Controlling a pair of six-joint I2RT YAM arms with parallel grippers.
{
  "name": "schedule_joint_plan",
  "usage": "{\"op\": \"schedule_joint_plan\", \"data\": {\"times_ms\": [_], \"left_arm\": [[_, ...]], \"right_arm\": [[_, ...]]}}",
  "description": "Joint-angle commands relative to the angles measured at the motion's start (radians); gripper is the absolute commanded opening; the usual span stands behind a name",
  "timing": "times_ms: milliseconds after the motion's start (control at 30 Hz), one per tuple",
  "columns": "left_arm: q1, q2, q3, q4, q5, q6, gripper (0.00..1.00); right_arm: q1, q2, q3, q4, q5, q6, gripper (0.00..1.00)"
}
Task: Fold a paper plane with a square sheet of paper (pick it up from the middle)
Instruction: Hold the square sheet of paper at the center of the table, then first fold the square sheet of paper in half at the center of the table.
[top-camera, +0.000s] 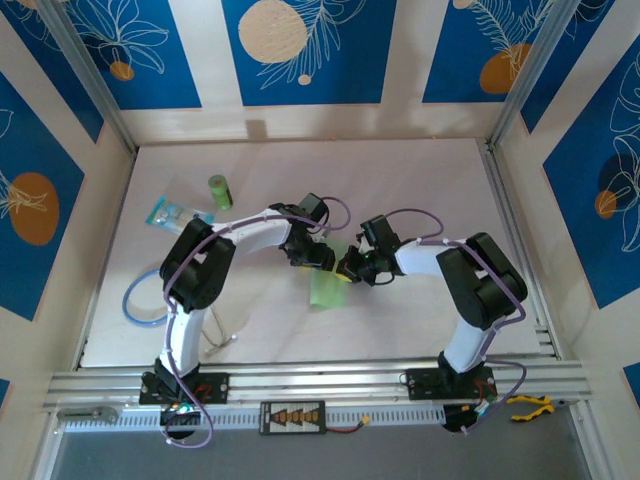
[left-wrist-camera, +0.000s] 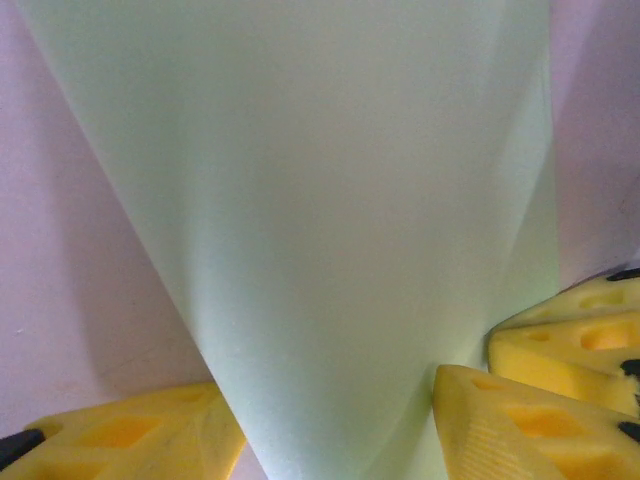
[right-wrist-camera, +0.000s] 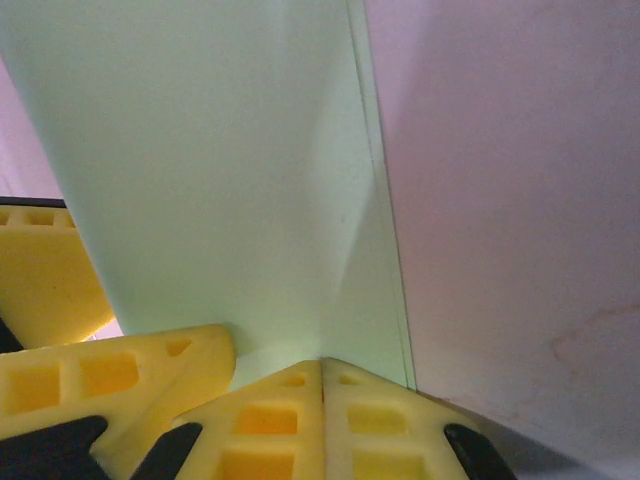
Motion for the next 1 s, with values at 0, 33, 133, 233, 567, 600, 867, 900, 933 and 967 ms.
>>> {"op": "schedule_joint_plan", "data": {"times_ms": [0,33,133,233,567,600,867,900,933,967], "left_arm": [[0.002,0.077,-0.021,0.04,-0.086,0.018,0.58],[0.002,0.072,-0.023,0.045,-0.083,0.014,0.58],[0.002,0.037,-0.029,0.057,-0.077,-0.016,0.59],[0.007,-0.032,-0.053,0.091,-0.076,-0.058,0.61],[0.071,-0.279,-0.213,0.197,-0.093,-0.182,0.59],[0.079,-0.299,-0.237,0.226,-0.064,-0.191,0.53],[0.107,-0.324,-0.372,0.598,0.313,-0.34,0.0],[0.107,-0.313,-0.386,0.648,0.337,-0.367,0.0],[0.108,-0.302,-0.395,0.674,0.345,-0.385,0.0],[0.108,-0.288,-0.4,0.691,0.351,-0.399,0.0]], "right_arm": [[0.009,0.037,-0.001,-0.122,0.074,-0.047,0.0],[0.007,0.041,-0.003,-0.131,0.079,-0.061,0.0],[-0.003,0.057,0.004,-0.164,0.078,-0.129,0.0],[-0.016,0.07,0.027,-0.199,0.071,-0.193,0.0],[-0.046,0.125,0.131,-0.306,0.043,-0.344,0.0],[-0.047,0.129,0.133,-0.305,0.037,-0.341,0.0],[-0.047,0.126,0.117,-0.3,0.051,-0.298,0.0],[-0.047,0.125,0.115,-0.299,0.054,-0.294,0.0],[-0.048,0.124,0.113,-0.298,0.055,-0.292,0.0],[-0.049,0.124,0.112,-0.299,0.058,-0.29,0.0]]}}
